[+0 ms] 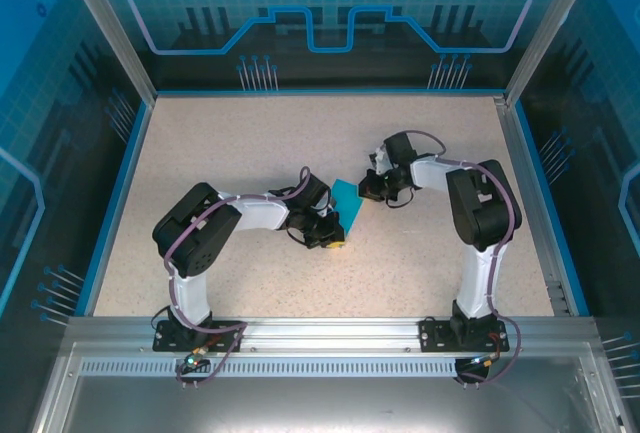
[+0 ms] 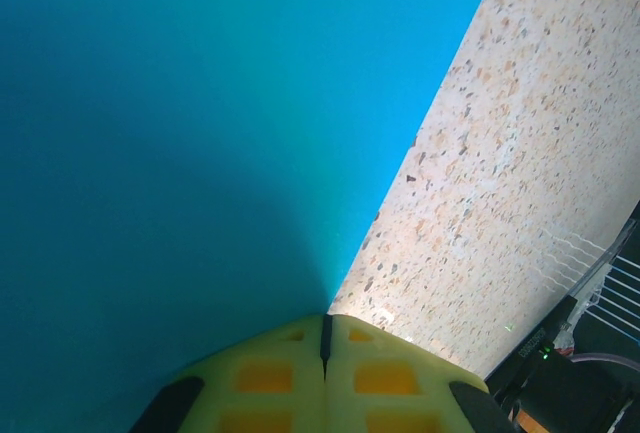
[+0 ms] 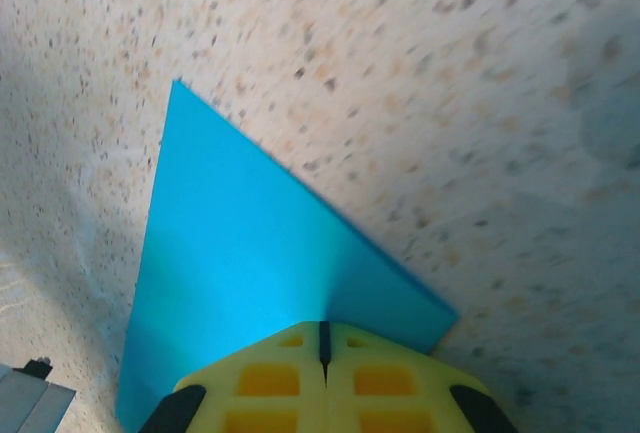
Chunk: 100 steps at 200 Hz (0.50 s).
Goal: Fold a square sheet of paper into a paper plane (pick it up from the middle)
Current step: Fold the square sheet of paper in half at the center of the table.
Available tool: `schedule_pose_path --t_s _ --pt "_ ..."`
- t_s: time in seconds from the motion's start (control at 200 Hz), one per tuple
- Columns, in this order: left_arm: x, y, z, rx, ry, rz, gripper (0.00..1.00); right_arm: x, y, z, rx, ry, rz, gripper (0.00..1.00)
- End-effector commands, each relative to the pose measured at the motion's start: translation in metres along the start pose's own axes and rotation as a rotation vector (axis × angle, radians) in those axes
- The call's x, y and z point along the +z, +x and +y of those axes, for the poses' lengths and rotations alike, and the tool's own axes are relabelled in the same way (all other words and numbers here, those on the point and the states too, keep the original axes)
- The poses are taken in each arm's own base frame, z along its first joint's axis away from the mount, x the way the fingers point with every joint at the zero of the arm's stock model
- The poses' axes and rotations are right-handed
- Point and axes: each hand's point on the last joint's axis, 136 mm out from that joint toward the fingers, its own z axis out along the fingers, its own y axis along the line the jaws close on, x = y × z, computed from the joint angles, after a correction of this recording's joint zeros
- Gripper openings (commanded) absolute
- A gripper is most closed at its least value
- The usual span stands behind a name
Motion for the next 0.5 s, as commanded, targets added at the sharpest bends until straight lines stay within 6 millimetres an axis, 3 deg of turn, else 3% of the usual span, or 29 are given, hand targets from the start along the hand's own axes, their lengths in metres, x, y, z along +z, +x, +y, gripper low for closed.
schedule_pose_path --t_s 0.0,0.105,0.24,0.365,0.495 --pt "0.018 0.044 0.076 -0.12 -0.247 0.118 0.0 -0.006 -0.028 -0.032 0.035 0.1 -0.073 0.0" --pt "0.019 0.043 0.075 -0.12 -0.246 0.117 0.0 -0.023 -0.035 -0.018 0.012 0.088 -0.115 0.0" --pt "0.019 0.042 0.073 -0.117 -0.243 0.113 0.0 -0.037 -0.02 0.017 -0.05 0.047 -0.122 0.0" --pt "0.019 0.041 0.073 -0.116 -0.241 0.111 0.0 -0.024 0.012 0.037 -0.072 0.012 -0.056 0.0" --pt "0.019 0.042 0.073 -0.113 -0.242 0.109 0.0 -0.007 0.035 0.04 -0.064 0.013 0.003 0.0"
